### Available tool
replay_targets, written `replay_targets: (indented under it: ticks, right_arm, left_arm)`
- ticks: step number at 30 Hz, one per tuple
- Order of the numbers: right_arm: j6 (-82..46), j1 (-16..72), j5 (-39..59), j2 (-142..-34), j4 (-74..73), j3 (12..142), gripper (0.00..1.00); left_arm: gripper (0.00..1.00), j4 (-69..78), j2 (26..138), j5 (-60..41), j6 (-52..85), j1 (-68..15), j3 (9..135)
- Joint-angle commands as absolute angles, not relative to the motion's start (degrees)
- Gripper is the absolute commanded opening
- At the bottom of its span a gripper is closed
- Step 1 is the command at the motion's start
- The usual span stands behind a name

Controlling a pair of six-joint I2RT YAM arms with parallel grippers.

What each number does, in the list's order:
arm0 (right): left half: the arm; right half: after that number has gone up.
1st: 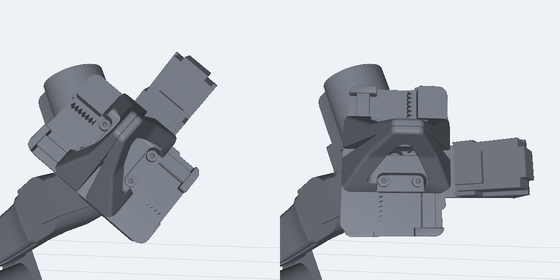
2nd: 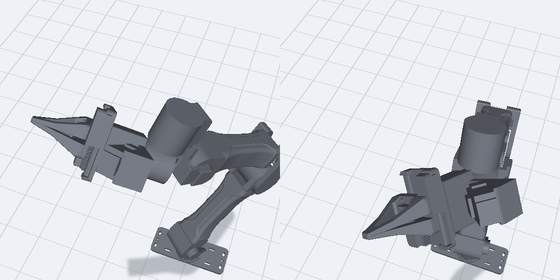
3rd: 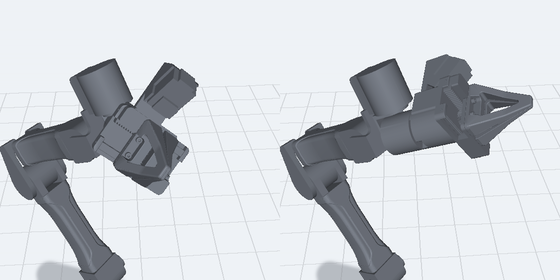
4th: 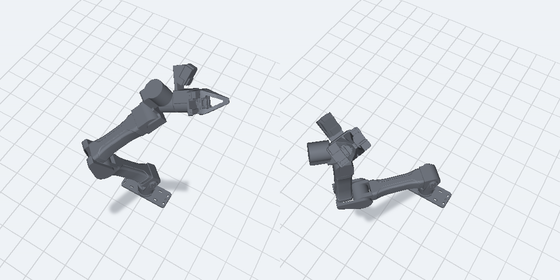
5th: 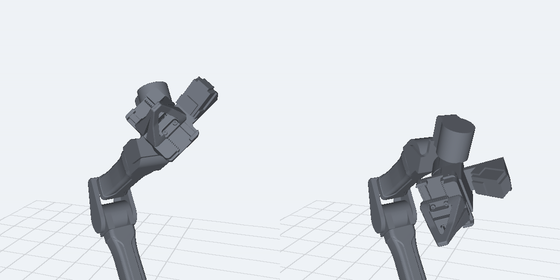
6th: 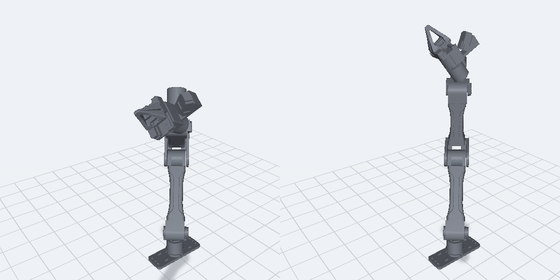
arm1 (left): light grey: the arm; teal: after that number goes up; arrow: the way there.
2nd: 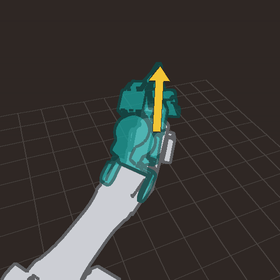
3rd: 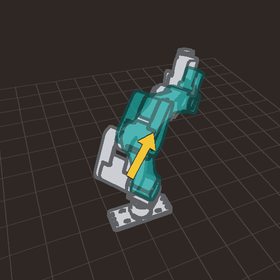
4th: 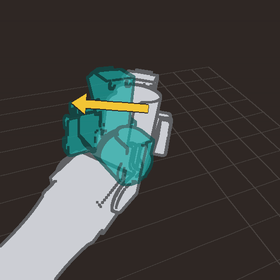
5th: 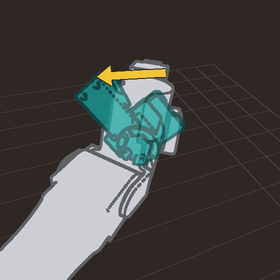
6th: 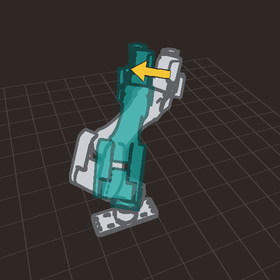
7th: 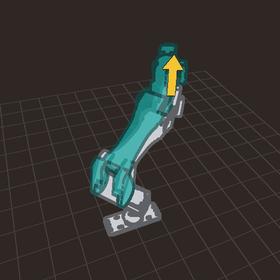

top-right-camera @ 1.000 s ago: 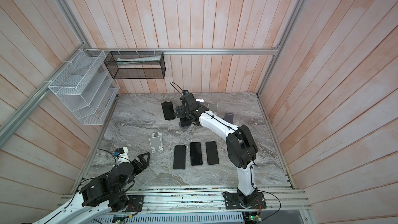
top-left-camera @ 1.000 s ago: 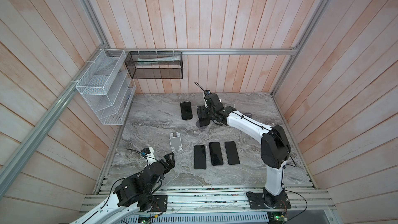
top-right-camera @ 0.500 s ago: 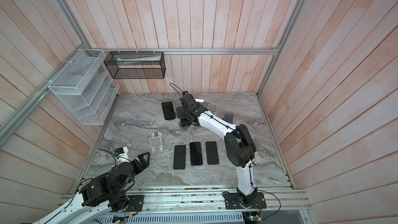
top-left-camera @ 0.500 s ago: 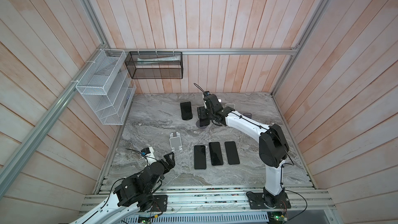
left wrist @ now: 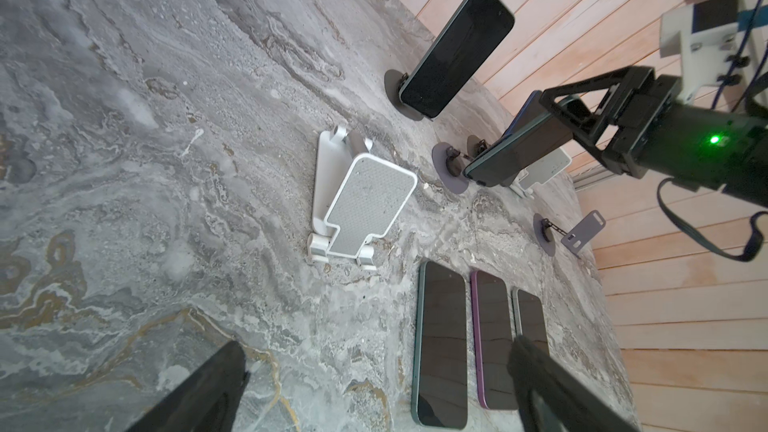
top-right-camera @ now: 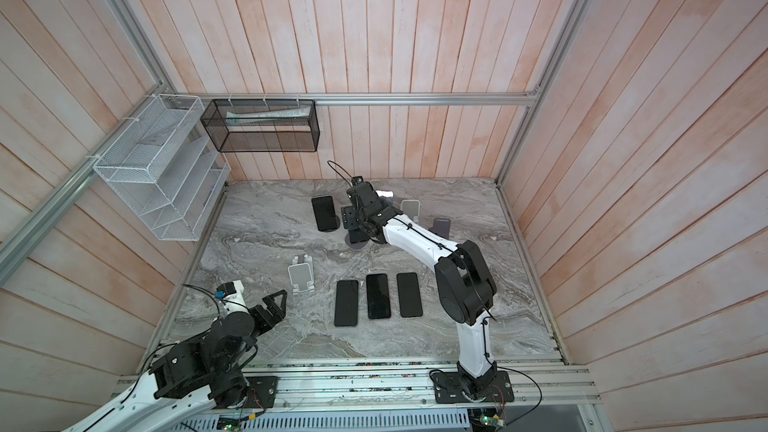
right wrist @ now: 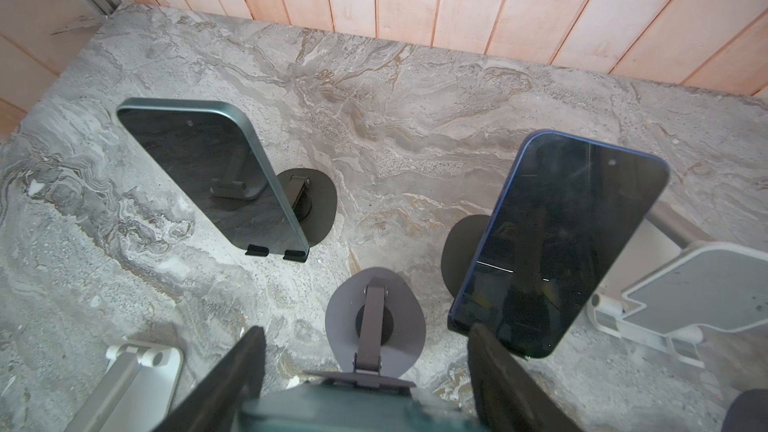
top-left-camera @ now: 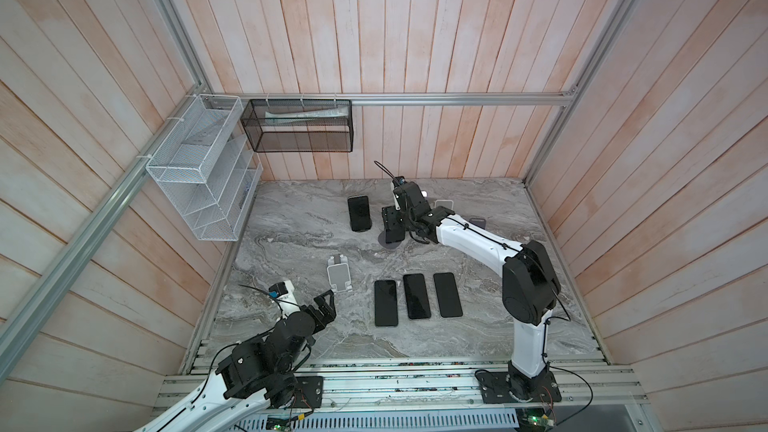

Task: Remove the phone from the phone stand
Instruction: 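Close the right gripper on the top edge of the dark standing phone, then lift the dark phone up off its round stand with the right gripper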

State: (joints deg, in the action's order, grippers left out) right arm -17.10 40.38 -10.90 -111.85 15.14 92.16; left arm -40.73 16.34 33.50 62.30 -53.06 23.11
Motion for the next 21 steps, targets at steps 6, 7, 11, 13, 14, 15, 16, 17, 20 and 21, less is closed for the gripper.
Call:
replay_targets:
  ticks: [6, 7, 11, 13, 14, 15, 16, 17, 20, 21]
  right_arm:
    - [-16.29, 41.48, -13.13, -105.3, 14.6, 90.38, 0.69]
    - [-16.41, 41.52, -13.19, -105.12, 14.51, 89.97, 0.69]
    - [-16.64, 41.97, -13.67, -104.18, 14.59, 89.31, 0.68]
    - [-16.53, 42.22, -13.89, -103.27, 14.66, 88.88, 0.68]
    - [-16.6, 42.35, -14.08, -102.83, 14.56, 88.62, 0.67]
    - [-16.61, 42.44, -14.19, -102.26, 14.52, 88.31, 0.67]
    - [-16.58, 42.45, -14.28, -101.69, 14.64, 88.15, 0.67]
    - [-16.54, 42.54, -14.46, -101.19, 14.9, 88.03, 0.67]
    - [-16.17, 42.71, -15.41, -99.31, 15.65, 87.18, 0.67]
    - [-16.17, 42.79, -15.73, -98.38, 15.73, 86.36, 0.67]
  left_arm:
    - [1.0, -39.55, 16.17, 34.96, 59.09, -53.04, 25.37]
    - [1.0, -39.47, 16.32, 34.92, 58.91, -53.08, 25.44]
    - [1.0, -40.23, 16.61, 34.45, 58.97, -53.09, 26.35]
    - [1.0, -40.27, 16.48, 34.36, 58.89, -53.07, 26.63]
    - [1.0, -40.16, 16.46, 34.33, 58.8, -53.09, 26.67]
    - [1.0, -39.97, 16.42, 34.33, 58.58, -53.04, 26.71]
    - [1.0, -39.71, 16.44, 34.32, 58.54, -53.06, 26.68]
    - [1.0, -39.55, 16.52, 34.3, 58.45, -53.08, 26.8]
    - [1.0, -37.84, 16.87, 33.96, 57.73, -53.06, 26.66]
    - [1.0, -36.94, 17.11, 33.85, 57.24, -53.08, 26.57]
